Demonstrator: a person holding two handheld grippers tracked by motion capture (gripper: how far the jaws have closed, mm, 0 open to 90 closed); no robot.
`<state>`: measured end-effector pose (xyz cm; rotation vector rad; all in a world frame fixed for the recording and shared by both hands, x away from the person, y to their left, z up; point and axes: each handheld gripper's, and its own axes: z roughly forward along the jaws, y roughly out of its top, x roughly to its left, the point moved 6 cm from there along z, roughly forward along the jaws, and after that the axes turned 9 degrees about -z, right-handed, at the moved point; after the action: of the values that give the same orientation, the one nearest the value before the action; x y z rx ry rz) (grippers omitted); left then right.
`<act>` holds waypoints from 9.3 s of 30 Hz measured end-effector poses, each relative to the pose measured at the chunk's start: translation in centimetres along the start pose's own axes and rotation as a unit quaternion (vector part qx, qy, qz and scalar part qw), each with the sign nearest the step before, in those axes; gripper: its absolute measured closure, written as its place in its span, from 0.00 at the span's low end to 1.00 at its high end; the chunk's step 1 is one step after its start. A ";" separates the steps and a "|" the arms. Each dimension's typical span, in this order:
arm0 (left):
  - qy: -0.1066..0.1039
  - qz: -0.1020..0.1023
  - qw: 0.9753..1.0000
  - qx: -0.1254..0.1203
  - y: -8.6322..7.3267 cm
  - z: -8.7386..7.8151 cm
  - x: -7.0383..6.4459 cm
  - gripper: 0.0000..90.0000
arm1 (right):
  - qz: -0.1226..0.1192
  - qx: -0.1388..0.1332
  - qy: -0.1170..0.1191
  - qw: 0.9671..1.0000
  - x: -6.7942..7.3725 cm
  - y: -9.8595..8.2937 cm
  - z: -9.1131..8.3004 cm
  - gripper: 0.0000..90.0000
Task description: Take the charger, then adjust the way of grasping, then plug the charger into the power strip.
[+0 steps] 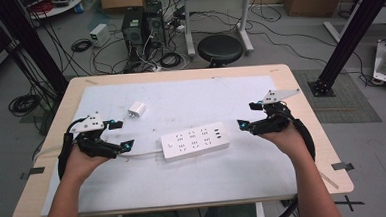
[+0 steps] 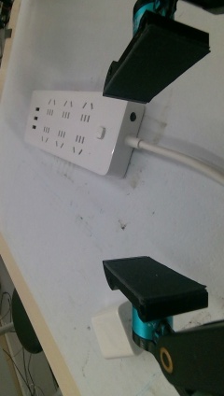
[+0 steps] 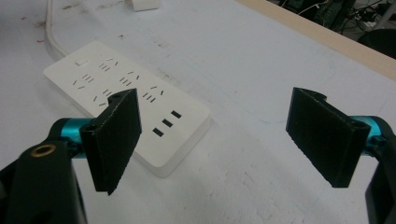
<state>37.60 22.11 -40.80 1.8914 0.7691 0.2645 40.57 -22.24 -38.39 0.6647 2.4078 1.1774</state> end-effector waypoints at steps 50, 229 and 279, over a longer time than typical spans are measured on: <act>0.185 -0.129 0.968 0.107 0.4 11.6 12.7 0.17 | 0.004 0.035 -0.024 0.999 0.5 -1.2 0.7 0.21; -0.021 0.288 0.956 -0.058 2.2 11.9 -15.9 0.31 | 0.170 -0.052 0.327 0.928 12.0 1.9 6.9 0.70; 0.054 0.070 0.987 0.136 2.8 2.4 -2.4 0.20 | -0.072 -0.003 0.074 0.995 7.6 3.8 0.9 0.70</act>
<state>38.09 18.12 -39.03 2.2080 0.7765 0.3666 35.75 -15.31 -36.82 0.4064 2.5241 1.2121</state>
